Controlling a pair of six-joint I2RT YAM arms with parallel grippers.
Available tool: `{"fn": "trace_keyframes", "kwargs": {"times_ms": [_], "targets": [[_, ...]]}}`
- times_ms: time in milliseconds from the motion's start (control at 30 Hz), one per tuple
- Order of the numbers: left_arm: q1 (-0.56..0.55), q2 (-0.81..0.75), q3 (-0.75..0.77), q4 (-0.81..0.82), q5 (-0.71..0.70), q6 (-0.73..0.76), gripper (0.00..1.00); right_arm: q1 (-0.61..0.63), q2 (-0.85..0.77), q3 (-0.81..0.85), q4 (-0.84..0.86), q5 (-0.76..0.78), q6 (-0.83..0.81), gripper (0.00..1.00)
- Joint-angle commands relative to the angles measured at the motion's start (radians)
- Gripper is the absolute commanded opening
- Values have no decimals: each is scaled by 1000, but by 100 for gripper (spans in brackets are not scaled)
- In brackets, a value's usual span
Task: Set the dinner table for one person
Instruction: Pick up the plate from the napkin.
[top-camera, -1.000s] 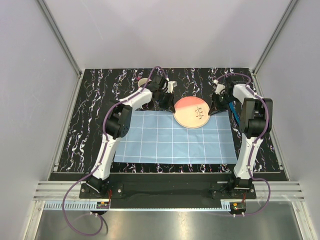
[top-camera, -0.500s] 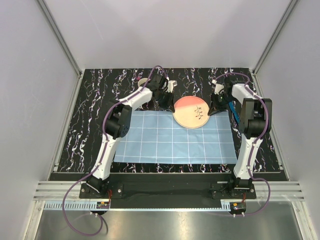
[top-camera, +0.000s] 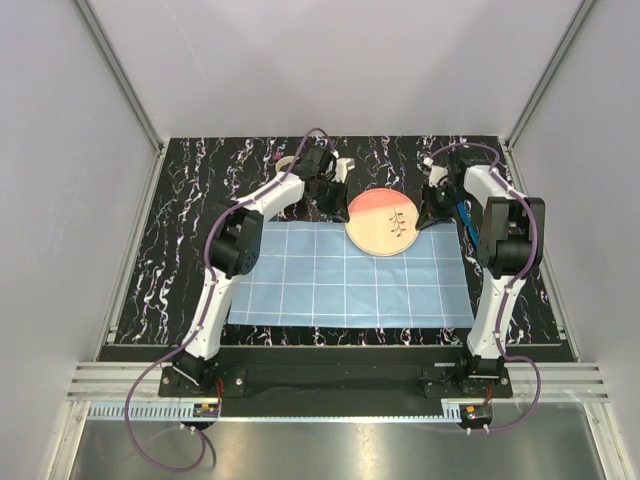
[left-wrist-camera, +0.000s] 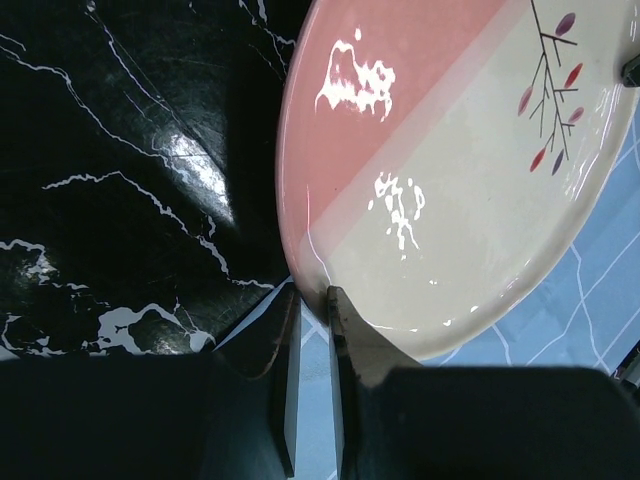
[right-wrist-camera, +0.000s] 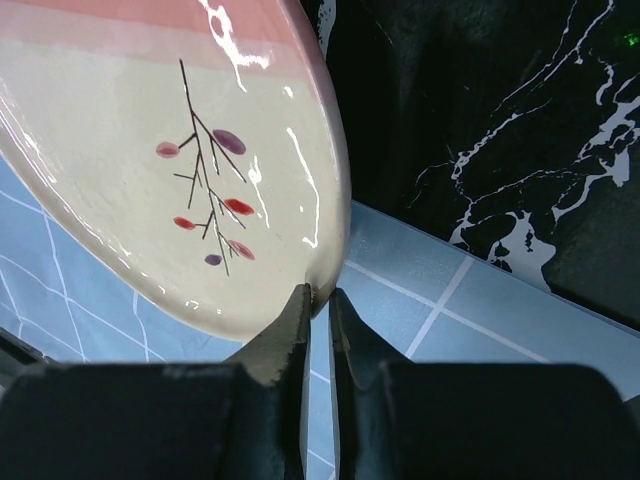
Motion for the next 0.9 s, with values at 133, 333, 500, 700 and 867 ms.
{"fn": "trace_keyframes", "kwargs": {"times_ms": [133,333,500,700,867], "targets": [[-51,-116,75,118,133,6,0,74,-104,71,6,-169,-6,0],[-51,-133,60,111,142,13,0,75,-102,65,3,-166,-13,0],[-51,-151,24,98,156,19,0,78,-105,53,1,-164,-19,0],[-51,-180,-20,87,171,26,0,83,-112,36,-6,-172,-29,0],[-51,-191,-48,78,185,34,0,89,-113,28,-11,-173,-33,0]]}}
